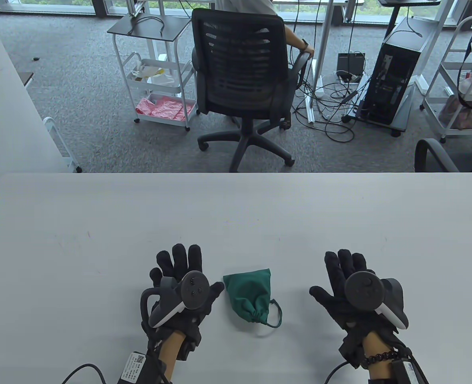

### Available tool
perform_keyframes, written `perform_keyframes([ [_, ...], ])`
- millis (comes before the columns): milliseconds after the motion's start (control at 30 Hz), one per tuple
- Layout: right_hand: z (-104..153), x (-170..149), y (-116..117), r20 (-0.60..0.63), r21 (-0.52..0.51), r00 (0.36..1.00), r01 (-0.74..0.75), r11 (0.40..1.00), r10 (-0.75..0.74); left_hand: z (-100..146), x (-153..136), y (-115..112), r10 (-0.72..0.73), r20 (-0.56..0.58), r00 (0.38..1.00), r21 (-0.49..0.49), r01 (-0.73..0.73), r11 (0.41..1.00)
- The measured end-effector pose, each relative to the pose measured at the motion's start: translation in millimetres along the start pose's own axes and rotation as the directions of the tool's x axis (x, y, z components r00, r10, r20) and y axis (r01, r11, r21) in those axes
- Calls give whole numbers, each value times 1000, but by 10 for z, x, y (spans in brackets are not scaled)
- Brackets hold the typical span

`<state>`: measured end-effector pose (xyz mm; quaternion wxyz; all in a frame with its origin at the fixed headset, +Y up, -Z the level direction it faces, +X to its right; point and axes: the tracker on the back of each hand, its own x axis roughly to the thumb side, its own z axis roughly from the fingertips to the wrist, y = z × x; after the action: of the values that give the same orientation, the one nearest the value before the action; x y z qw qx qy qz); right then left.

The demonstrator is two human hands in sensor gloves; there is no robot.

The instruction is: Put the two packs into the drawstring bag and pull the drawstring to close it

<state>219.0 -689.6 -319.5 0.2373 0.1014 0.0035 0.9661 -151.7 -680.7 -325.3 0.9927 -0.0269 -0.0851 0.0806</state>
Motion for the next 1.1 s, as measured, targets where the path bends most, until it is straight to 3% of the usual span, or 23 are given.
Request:
perform_keyframes([
  [1100, 39, -7, -18, -12, -39, 1000, 0, 999, -1, 26, 1, 20, 12, -9, 1000, 52, -11, 999],
])
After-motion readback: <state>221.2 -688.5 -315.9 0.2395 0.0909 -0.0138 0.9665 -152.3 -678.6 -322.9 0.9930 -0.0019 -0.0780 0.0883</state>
